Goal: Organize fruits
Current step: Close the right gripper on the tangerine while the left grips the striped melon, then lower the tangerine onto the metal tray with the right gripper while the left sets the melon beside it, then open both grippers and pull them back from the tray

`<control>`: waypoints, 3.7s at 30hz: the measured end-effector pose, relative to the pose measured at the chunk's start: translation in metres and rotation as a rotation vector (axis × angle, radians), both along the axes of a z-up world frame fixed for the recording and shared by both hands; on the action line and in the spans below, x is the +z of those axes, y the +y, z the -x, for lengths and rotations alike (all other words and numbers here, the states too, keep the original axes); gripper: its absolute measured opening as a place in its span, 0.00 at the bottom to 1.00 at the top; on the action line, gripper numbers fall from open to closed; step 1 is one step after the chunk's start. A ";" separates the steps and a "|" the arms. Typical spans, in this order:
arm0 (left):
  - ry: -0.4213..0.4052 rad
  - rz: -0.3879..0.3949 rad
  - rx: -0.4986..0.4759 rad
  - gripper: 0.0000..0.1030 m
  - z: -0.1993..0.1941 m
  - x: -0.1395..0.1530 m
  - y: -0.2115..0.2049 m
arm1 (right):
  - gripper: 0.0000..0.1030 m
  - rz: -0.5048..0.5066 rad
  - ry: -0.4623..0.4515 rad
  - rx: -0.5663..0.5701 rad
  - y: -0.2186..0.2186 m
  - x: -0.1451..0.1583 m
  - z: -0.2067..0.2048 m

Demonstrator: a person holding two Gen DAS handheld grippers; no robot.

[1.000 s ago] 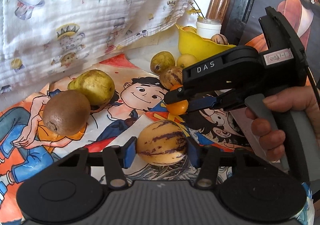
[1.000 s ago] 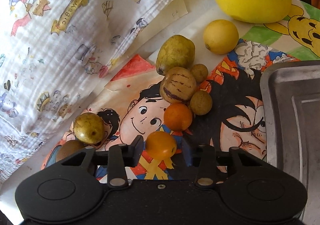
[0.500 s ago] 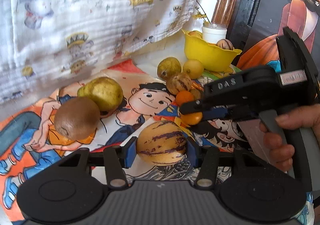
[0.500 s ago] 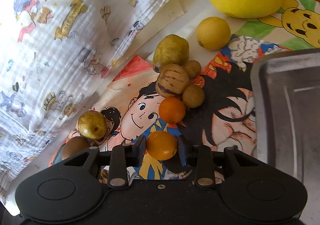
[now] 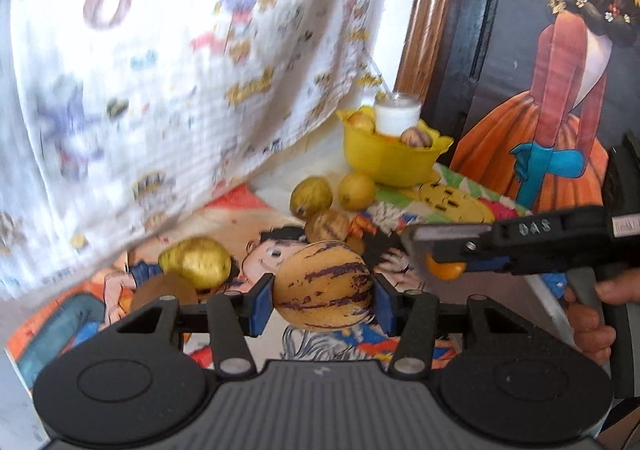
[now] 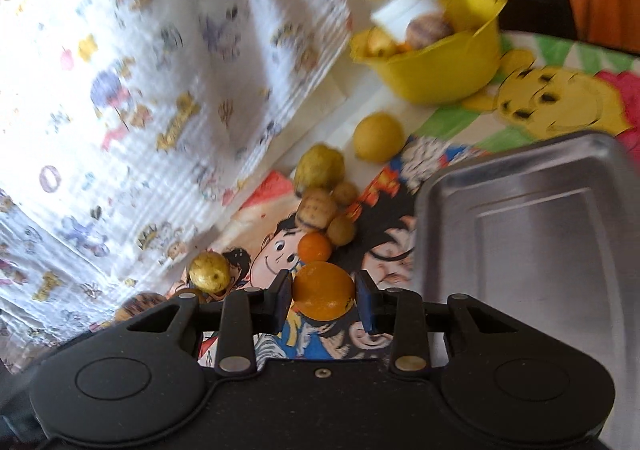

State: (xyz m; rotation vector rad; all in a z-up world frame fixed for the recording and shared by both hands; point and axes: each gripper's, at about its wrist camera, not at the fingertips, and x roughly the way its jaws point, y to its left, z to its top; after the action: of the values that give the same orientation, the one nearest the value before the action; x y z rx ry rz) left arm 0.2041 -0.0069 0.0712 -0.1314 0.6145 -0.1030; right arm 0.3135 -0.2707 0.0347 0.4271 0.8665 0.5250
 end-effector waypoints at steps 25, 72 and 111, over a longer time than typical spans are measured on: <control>-0.038 -0.018 -0.164 0.54 -0.128 -0.031 -0.129 | 0.35 0.043 -0.108 -0.154 -0.130 -0.019 -0.071; -0.001 -0.079 -0.141 0.92 -0.142 -0.062 -0.142 | 0.64 0.120 -0.090 -0.154 -0.129 -0.037 -0.077; -0.101 -0.027 -0.036 1.00 0.120 0.007 -0.032 | 0.99 0.359 -0.355 -0.010 -0.048 0.028 0.254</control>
State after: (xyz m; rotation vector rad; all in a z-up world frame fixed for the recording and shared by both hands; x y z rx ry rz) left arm 0.0836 -0.0392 0.0784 -0.0885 0.5172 -0.1356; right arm 0.0598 -0.3189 0.0627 0.0071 0.5972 0.4089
